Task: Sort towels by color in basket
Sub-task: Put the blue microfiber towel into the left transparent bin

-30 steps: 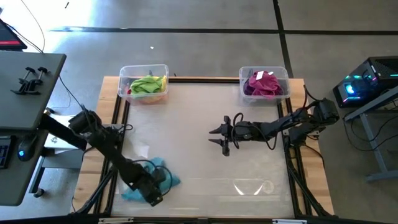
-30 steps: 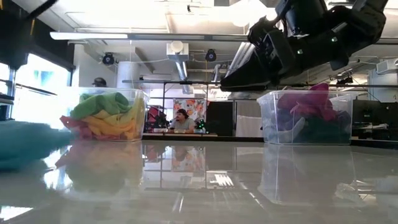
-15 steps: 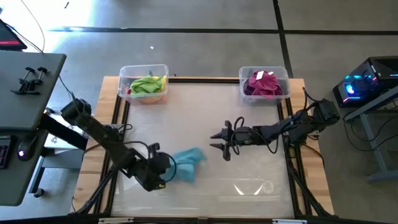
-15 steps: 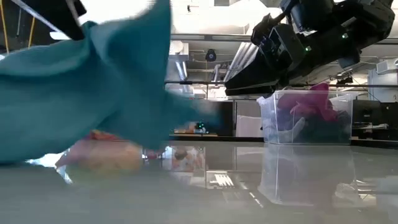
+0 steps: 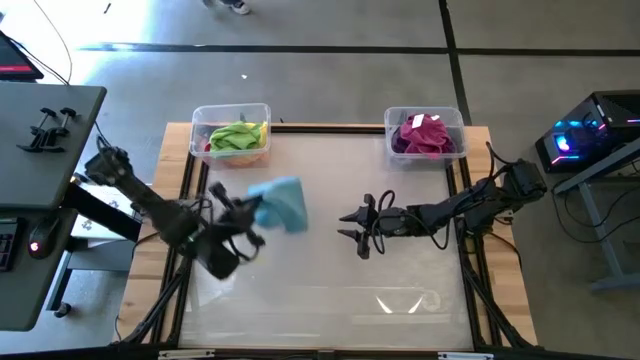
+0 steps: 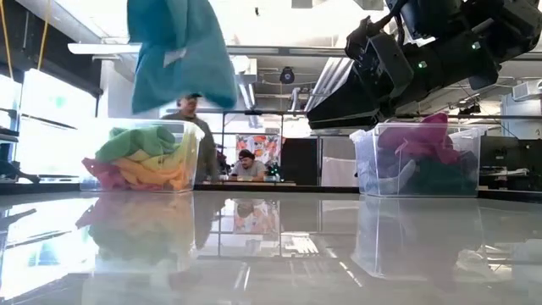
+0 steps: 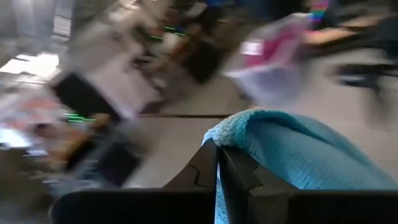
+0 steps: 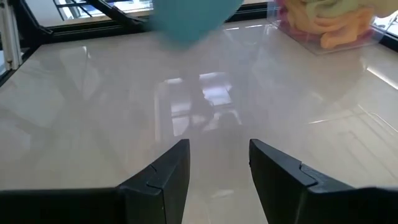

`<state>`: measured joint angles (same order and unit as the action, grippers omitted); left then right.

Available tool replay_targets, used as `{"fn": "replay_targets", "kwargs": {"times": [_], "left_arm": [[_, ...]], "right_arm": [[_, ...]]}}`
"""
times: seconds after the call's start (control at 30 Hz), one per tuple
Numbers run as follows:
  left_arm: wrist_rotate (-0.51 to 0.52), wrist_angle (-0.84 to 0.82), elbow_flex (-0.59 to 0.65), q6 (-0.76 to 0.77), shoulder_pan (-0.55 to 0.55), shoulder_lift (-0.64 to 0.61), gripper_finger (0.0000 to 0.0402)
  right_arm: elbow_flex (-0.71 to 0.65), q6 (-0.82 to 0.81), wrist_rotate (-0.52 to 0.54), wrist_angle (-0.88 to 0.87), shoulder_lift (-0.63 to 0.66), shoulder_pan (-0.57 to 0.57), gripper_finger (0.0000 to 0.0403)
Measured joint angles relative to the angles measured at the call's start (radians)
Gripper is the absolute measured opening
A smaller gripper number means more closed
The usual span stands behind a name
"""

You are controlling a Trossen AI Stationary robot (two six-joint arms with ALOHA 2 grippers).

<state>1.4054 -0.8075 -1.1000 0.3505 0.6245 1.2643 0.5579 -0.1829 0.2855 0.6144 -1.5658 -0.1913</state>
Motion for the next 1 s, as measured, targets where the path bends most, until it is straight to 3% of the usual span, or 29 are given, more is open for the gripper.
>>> {"fn": "replay_targets", "kwargs": {"times": [0.13, 0.3, 0.43, 0.53, 0.77, 1.0], "left_arm": [[0.12, 0.003, 0.0, -0.163, -0.088, -0.104, 0.0], [0.135, 0.025, 0.0, -0.258, -0.275, -0.251, 0.0], [-0.002, 0.104, 0.0, -0.335, -0.484, -0.351, 0.0], [-0.183, 0.206, -0.001, -0.453, -0.657, -0.394, 0.0], [-0.568, 0.351, -0.002, -0.62, -0.986, -0.37, 0.0], [-0.604, 0.326, 0.039, -0.678, -1.168, -0.262, 0.0]], "right_arm": [[0.0, 0.0, -0.001, -0.004, 0.0, 0.0, 0.016], [0.0, 0.0, 0.0, -0.005, 0.0, 0.001, 0.016], [0.0, 0.003, 0.003, -0.005, 0.0, 0.002, 0.016], [0.0, 0.003, 0.003, -0.005, 0.0, 0.002, 0.016], [0.0, 0.0, 0.004, -0.005, 0.0, 0.002, 0.016], [0.0, 0.0, 0.004, -0.01, 0.0, 0.002, 0.016]]}}
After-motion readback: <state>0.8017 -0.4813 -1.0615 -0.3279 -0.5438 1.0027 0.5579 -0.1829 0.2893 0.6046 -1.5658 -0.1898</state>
